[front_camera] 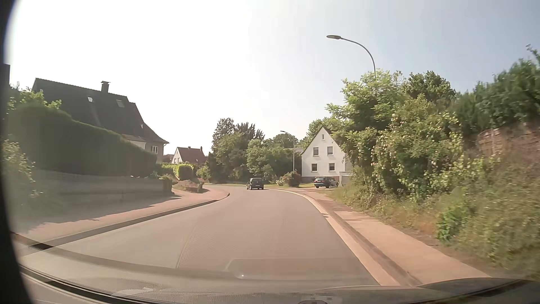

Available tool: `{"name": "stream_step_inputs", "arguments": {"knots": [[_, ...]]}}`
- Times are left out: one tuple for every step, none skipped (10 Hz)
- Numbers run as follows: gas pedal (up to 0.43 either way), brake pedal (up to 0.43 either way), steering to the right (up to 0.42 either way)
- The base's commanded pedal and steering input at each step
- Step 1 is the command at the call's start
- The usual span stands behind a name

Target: Follow the waypoints while adhering to traffic rules and regulations

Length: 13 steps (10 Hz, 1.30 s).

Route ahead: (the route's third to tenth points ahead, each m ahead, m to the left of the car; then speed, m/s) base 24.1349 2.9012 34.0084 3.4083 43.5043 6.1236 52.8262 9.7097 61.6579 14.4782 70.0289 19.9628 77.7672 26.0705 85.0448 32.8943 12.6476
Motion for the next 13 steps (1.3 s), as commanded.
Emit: {"name": "stream_step_inputs", "arguments": {"knots": [[0.169, 0.000, 0.003], [0.157, 0.000, 0.002], [0.138, 0.000, 0.001], [0.130, 0.000, 0.001], [0.118, 0.000, 0.001], [0.110, 0.000, 0.001], [0.110, 0.000, 0.001], [0.110, 0.000, -0.001], [0.110, 0.000, -0.004], [0.118, 0.000, -0.004], [0.130, 0.000, -0.005], [0.150, 0.000, -0.006], [0.157, 0.000, -0.007]]}}
